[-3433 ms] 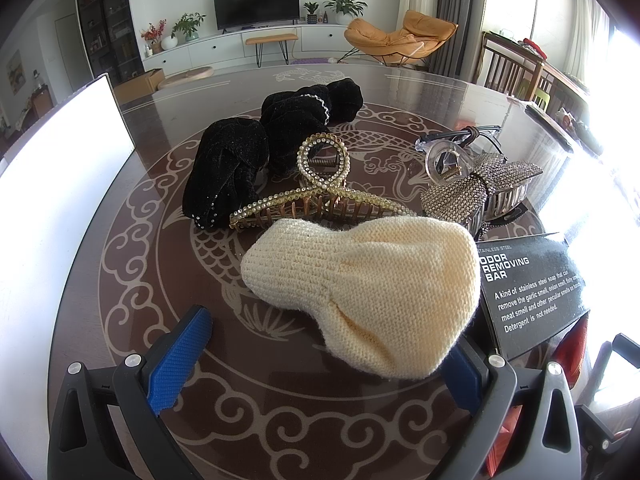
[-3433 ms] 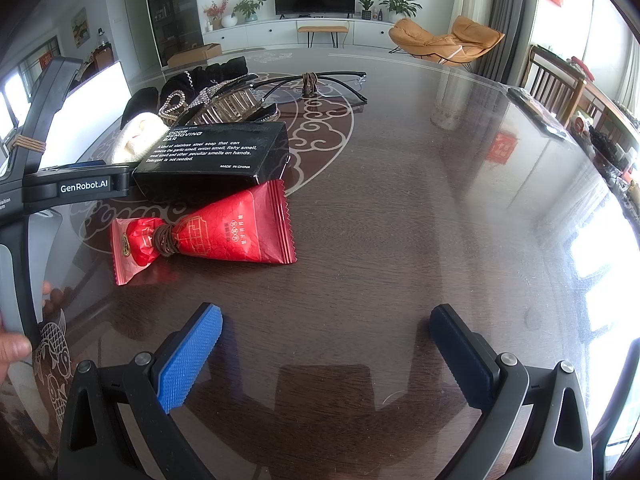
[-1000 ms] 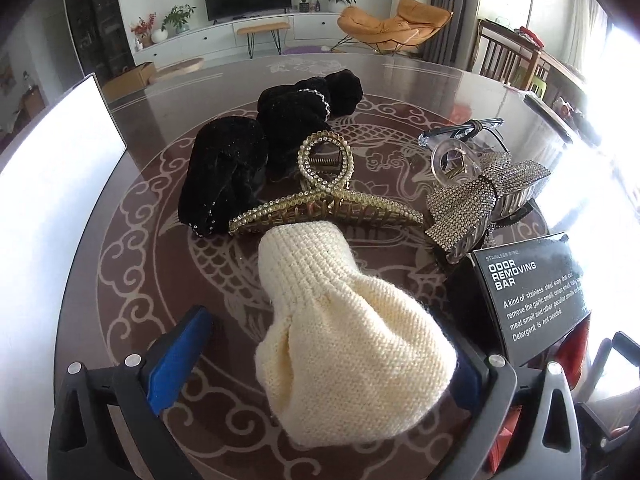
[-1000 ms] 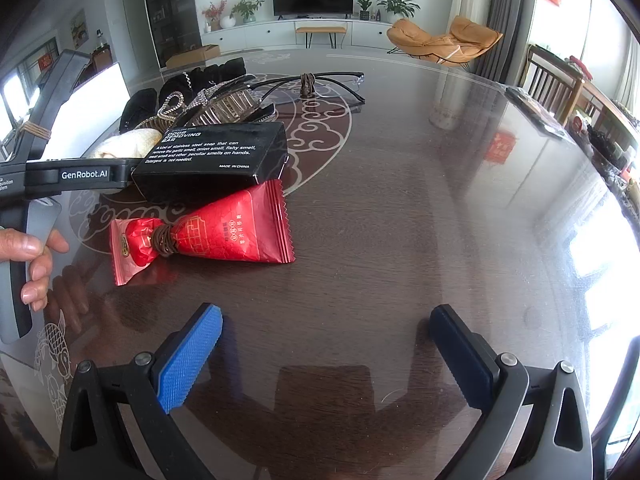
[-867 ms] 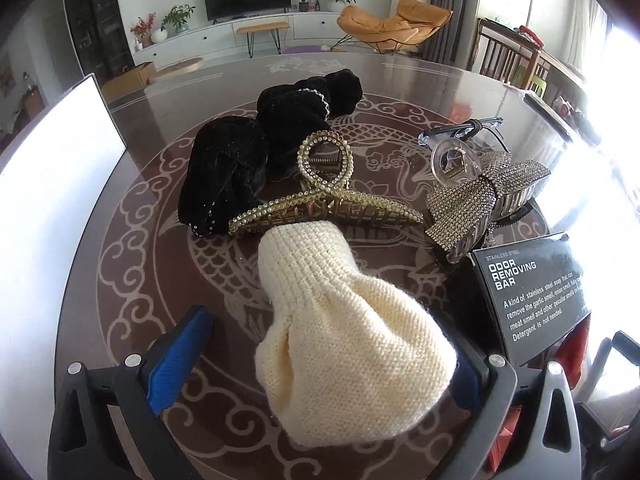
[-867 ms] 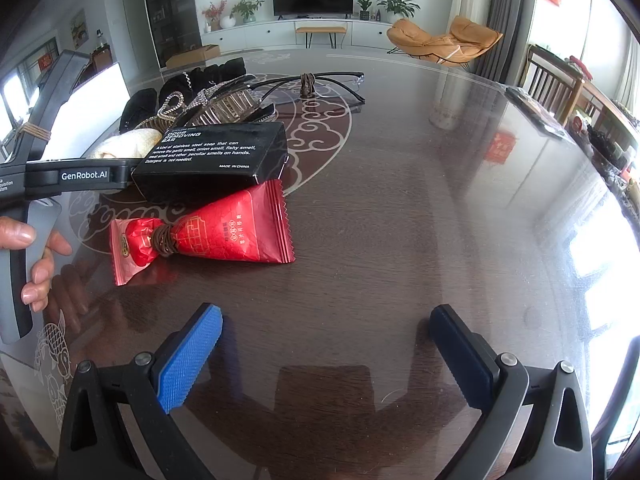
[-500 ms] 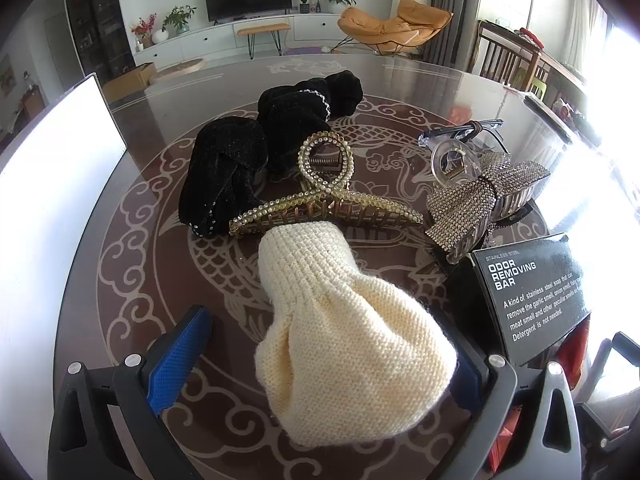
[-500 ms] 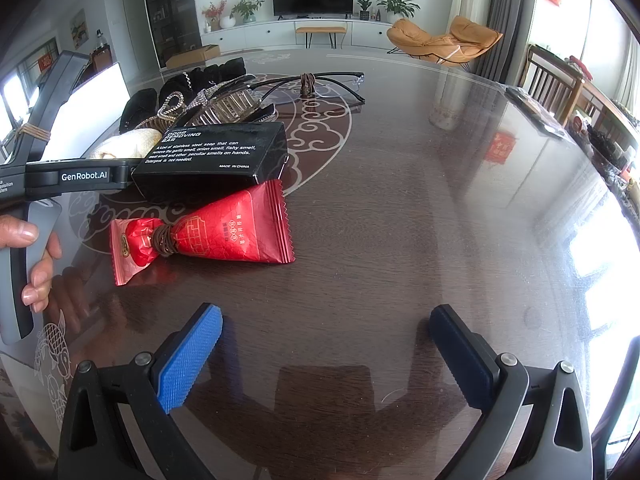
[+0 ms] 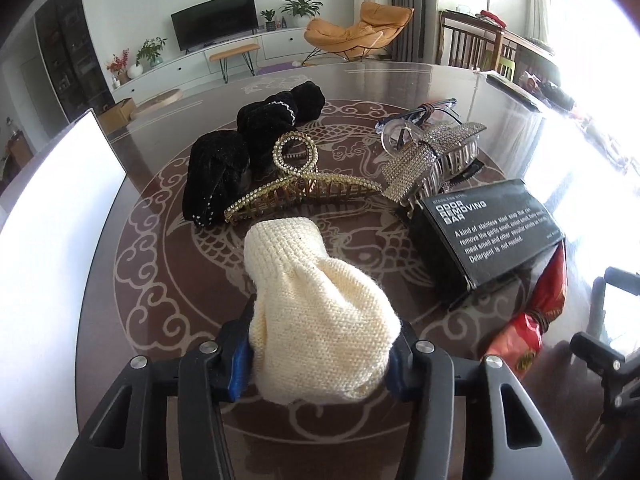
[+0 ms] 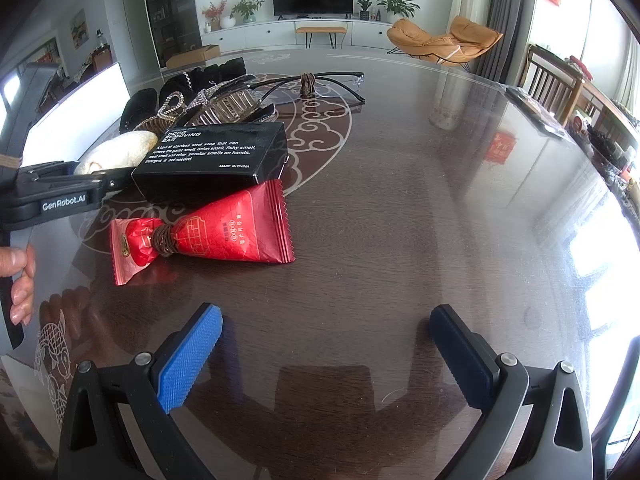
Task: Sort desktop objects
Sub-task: 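Lower the left tool around the cream knitted pouch and close on it, then lift the cream pouch with the left tool while the right tool grasps the red packet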
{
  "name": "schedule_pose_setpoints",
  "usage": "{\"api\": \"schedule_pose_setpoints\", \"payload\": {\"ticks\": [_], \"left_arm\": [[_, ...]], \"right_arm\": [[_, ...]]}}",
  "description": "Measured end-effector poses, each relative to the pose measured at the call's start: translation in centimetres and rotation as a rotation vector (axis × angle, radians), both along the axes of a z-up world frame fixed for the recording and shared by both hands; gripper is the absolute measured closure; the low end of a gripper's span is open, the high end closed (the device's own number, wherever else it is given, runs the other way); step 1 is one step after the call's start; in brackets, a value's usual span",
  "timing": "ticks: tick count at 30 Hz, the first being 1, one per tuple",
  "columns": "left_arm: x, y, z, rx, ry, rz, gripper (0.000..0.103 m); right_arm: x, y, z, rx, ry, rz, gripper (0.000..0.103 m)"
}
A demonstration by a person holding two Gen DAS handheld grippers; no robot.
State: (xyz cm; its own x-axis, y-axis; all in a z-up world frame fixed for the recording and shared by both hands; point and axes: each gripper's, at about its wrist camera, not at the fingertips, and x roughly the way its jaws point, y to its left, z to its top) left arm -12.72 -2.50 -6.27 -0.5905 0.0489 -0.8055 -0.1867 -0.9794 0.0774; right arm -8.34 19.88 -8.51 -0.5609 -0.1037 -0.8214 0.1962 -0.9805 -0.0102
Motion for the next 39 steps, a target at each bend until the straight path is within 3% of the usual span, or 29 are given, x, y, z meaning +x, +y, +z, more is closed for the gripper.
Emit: {"api": "schedule_pose_setpoints", "payload": {"ticks": [5,12,14,17,23,25,27,31,34,39], "left_arm": [[4.5,-3.8,-0.1,0.077,-0.01,0.049,0.052],[8.1,-7.3,-0.2,0.106,0.018,0.085,0.052],[8.0,-7.6,-0.2,0.129,0.021,0.092,0.052],[7.9,-7.4,-0.3,0.132,0.027,0.099,0.052],[8.2,-7.4,-0.5,0.13,0.032,0.103,0.052],[8.2,-7.4,-0.5,0.129,0.032,0.1,0.052],[8.3,-7.4,-0.5,0.132,0.033,0.1,0.052],[8.4,-7.4,-0.5,0.129,0.036,0.104,0.052],[8.5,-7.1,-0.5,0.114,0.038,0.106,0.052],[8.6,-7.2,-0.5,0.116,0.038,0.105,0.052]], "right_arm": [[0.0,0.0,0.0,-0.003,-0.001,0.002,0.0],[0.1,0.1,0.0,-0.008,-0.015,0.011,0.0],[0.8,0.0,0.4,-0.074,-0.048,0.0,0.0],[1.2,-1.0,1.3,-0.261,-0.101,-0.006,0.0],[-3.5,-4.5,1.0,-0.308,-0.123,-0.272,0.0],[-4.7,-6.1,0.9,-0.234,-0.106,-0.301,0.0],[-5.0,-7.6,0.4,-0.118,-0.109,-0.259,0.0],[-2.1,-7.0,-0.2,0.01,-0.084,-0.161,0.0],[-0.1,-4.9,-0.3,0.009,-0.085,-0.104,0.0],[-0.8,-4.6,0.2,0.03,-0.176,0.058,0.0]]}}
